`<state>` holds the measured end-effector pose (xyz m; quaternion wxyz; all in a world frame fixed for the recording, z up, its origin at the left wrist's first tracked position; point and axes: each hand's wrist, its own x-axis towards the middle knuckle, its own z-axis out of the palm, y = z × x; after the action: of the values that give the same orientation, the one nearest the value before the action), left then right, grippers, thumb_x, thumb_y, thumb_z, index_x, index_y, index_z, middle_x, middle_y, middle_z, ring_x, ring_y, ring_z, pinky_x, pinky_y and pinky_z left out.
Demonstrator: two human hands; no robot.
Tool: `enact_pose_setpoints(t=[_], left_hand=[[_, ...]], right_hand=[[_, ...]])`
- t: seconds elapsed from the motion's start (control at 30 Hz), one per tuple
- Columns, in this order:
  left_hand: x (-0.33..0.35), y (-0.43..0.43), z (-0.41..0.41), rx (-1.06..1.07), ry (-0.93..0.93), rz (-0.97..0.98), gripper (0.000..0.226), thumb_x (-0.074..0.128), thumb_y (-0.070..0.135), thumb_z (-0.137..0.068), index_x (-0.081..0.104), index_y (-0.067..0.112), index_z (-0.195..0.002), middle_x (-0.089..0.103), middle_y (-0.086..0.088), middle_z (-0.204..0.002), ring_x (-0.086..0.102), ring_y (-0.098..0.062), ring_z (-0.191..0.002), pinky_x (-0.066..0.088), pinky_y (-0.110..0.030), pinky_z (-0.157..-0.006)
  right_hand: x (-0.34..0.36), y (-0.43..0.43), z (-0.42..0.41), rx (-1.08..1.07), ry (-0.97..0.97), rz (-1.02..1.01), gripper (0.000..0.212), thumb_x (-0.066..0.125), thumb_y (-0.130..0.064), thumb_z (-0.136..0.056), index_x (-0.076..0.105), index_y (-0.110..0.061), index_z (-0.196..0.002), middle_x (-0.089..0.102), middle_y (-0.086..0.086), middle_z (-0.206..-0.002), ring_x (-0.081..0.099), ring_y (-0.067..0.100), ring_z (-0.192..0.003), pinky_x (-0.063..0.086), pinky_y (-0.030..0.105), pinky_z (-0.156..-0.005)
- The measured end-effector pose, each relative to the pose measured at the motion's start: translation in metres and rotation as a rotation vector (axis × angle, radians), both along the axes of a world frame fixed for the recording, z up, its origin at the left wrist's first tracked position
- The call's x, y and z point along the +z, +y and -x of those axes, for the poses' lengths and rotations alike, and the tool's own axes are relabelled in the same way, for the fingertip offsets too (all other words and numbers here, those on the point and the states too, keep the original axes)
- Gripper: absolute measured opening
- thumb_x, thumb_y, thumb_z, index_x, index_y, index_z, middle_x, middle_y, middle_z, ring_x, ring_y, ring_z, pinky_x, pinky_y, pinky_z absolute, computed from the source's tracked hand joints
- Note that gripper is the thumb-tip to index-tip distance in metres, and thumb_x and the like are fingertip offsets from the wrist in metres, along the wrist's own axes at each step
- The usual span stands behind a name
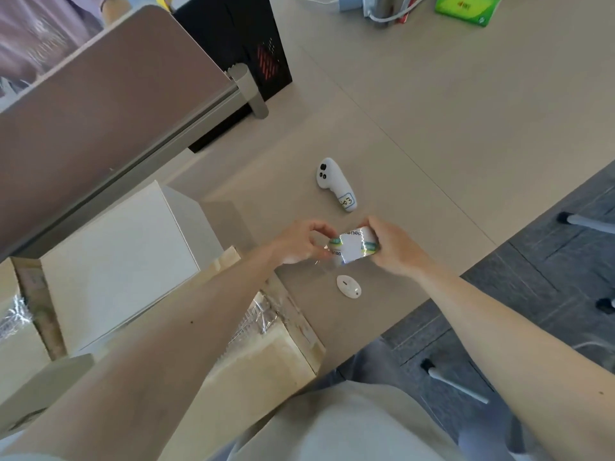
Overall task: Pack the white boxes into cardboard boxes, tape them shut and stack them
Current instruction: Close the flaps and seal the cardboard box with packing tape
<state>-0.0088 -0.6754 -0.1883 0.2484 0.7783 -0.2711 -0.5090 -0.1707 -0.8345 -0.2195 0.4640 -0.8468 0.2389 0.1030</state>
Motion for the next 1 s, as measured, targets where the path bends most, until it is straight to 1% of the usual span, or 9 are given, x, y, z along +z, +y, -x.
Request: enact_pose_setpoints(t=[0.07, 0.13, 0.2, 0.27, 0.4, 0.53, 0.73, 0.9, 1.0], left_hand=[[-0.005, -0.007, -0.004, -0.012, -0.085, -0.029, 0.031, 0.084, 0.014, -0.079, 0.065, 0.025, -0.101, 0.059, 0.018, -0.066, 0.047, 0.007, -0.043, 0.032, -0.008, -0.048], [-0.013, -0.013, -0.006, -0.026, -0.141, -0.057, 0.033, 0.089, 0.02, -0.073, 0.065, 0.029, -0.094, 0.064, 0.012, -0.087, 0.053, 0.01, -0.056, 0.035, -0.007, -0.053], [-0.019, -0.018, -0.009, -0.034, -0.182, -0.103, 0.034, 0.089, 0.022, -0.071, 0.064, 0.03, -0.092, 0.064, 0.008, -0.094, 0.056, 0.0, -0.072, 0.037, -0.01, -0.058], [-0.025, -0.022, -0.014, -0.026, -0.19, -0.139, 0.036, 0.09, 0.019, -0.07, 0.064, 0.027, -0.093, 0.063, 0.006, -0.093, 0.056, -0.009, -0.081, 0.038, -0.012, -0.061], [-0.033, -0.027, -0.015, -0.013, -0.197, -0.173, 0.036, 0.09, 0.018, -0.069, 0.063, 0.023, -0.092, 0.062, 0.003, -0.091, 0.056, -0.013, -0.081, 0.04, -0.018, -0.063], [-0.045, -0.025, -0.008, 0.044, -0.251, -0.223, 0.037, 0.089, 0.014, -0.069, 0.066, 0.011, -0.098, 0.059, 0.001, -0.087, 0.055, -0.015, -0.079, 0.04, -0.023, -0.067], [-0.053, -0.032, -0.005, 0.072, -0.36, -0.31, 0.041, 0.091, 0.012, -0.062, 0.059, 0.017, -0.086, 0.063, -0.004, -0.088, 0.054, -0.018, -0.077, 0.039, -0.025, -0.065], [-0.048, -0.031, -0.011, -0.074, -0.533, -0.455, 0.054, 0.092, 0.043, -0.061, 0.061, 0.019, -0.098, 0.064, -0.004, -0.103, 0.063, -0.026, -0.091, 0.047, -0.033, -0.073], [-0.047, -0.025, -0.015, -0.122, -0.554, -0.497, 0.06, 0.089, 0.044, -0.067, 0.061, 0.013, -0.109, 0.065, -0.008, -0.114, 0.065, -0.03, -0.103, 0.05, -0.036, -0.082]], right_hand=[[-0.004, -0.005, 0.0, 0.071, 0.005, 0.114, 0.014, 0.057, -0.012, -0.079, 0.05, -0.015, -0.091, 0.054, -0.001, -0.083, 0.052, 0.028, -0.079, 0.038, 0.035, -0.062], [-0.003, -0.007, -0.003, 0.153, -0.055, 0.225, 0.018, 0.053, -0.011, -0.069, 0.047, -0.02, -0.083, 0.047, -0.005, -0.073, 0.047, 0.025, -0.074, 0.038, 0.035, -0.06], [-0.003, -0.011, -0.007, 0.223, -0.113, 0.304, 0.027, 0.053, -0.008, -0.059, 0.041, -0.023, -0.078, 0.039, -0.011, -0.064, 0.042, 0.024, -0.068, 0.033, 0.033, -0.06], [-0.005, -0.018, -0.007, 0.245, -0.087, 0.407, 0.024, 0.053, -0.014, -0.058, 0.045, -0.023, -0.079, 0.043, -0.011, -0.066, 0.047, 0.029, -0.071, 0.028, 0.031, -0.065], [-0.012, -0.028, -0.002, 0.282, 0.051, 0.619, 0.028, 0.066, -0.028, -0.072, 0.058, -0.02, -0.098, 0.062, 0.002, -0.084, 0.056, 0.029, -0.087, 0.029, 0.034, -0.07], [-0.013, -0.017, -0.004, 0.352, 0.046, 0.66, 0.037, 0.066, -0.02, -0.073, 0.059, -0.023, -0.109, 0.064, 0.002, -0.093, 0.058, 0.029, -0.091, 0.035, 0.036, -0.074], [-0.014, -0.01, -0.008, 0.409, 0.04, 0.617, 0.047, 0.072, -0.026, -0.075, 0.056, -0.028, -0.119, 0.062, 0.001, -0.101, 0.057, 0.029, -0.096, 0.037, 0.038, -0.079], [-0.012, -0.009, -0.008, 0.389, 0.041, 0.567, 0.046, 0.07, -0.024, -0.077, 0.055, -0.029, -0.12, 0.06, 0.001, -0.099, 0.056, 0.029, -0.096, 0.038, 0.039, -0.077], [-0.008, -0.012, -0.005, 0.411, 0.088, 0.569, 0.047, 0.066, -0.029, -0.081, 0.049, -0.032, -0.124, 0.056, -0.002, -0.103, 0.054, 0.026, -0.101, 0.038, 0.037, -0.08]])
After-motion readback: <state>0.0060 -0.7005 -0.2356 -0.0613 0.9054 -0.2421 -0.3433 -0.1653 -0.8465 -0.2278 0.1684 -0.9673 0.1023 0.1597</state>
